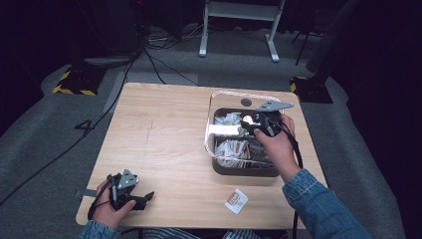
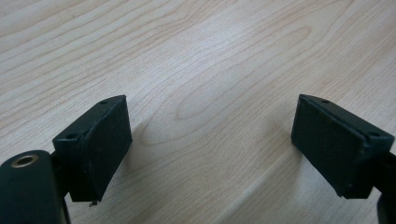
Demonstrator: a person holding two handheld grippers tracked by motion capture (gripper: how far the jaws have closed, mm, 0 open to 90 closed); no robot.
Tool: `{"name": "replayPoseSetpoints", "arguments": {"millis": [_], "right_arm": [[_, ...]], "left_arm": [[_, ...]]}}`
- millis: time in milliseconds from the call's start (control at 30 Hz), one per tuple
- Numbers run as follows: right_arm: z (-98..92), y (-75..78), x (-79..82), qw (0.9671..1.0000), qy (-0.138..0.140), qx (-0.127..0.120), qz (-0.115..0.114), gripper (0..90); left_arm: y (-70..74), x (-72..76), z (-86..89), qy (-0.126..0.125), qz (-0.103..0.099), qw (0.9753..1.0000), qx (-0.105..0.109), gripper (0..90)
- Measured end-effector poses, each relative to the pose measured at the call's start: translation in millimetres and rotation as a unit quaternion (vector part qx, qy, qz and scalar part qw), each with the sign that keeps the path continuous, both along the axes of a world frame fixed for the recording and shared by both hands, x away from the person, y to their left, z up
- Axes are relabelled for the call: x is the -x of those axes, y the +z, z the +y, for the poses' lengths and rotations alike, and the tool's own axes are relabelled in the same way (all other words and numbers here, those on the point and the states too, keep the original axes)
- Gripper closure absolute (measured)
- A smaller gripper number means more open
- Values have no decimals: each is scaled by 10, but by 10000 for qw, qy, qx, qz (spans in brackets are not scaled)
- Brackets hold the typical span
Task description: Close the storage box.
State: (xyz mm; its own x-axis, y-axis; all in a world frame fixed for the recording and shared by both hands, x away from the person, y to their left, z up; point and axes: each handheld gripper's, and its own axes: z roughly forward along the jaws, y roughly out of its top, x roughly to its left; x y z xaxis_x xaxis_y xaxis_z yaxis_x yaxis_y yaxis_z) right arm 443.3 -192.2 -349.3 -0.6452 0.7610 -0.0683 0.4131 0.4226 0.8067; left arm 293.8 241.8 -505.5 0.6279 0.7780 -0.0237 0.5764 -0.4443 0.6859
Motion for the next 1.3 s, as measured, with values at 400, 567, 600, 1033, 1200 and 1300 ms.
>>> {"name": "replayPoseSetpoints", "arguments": {"millis": [400, 567, 600, 1033, 1200, 1300], "right_arm": [[-188, -266, -23, 9998, 23, 37, 194, 590], [-220, -389, -64, 9996, 93, 139, 243, 590], [-225, -413, -75, 9994, 80, 178, 281, 590], [-250, -597, -190, 9986, 214, 247, 413, 590], [-271, -658, -237, 9983, 225, 270, 475, 590], [-286, -685, -258, 9981, 243, 256, 504, 590]], "left_arm": [[0, 1, 0, 3, -3, 10000, -5, 125], [-1, 0, 0, -2, -4, 10000, 1, 125], [-1, 1, 0, 1, -5, 10000, -4, 125], [-1, 1, 0, 3, -3, 10000, -2, 125], [-1, 1, 0, 0, -5, 10000, -5, 125], [-1, 1, 0, 0, -5, 10000, -4, 125]]}}
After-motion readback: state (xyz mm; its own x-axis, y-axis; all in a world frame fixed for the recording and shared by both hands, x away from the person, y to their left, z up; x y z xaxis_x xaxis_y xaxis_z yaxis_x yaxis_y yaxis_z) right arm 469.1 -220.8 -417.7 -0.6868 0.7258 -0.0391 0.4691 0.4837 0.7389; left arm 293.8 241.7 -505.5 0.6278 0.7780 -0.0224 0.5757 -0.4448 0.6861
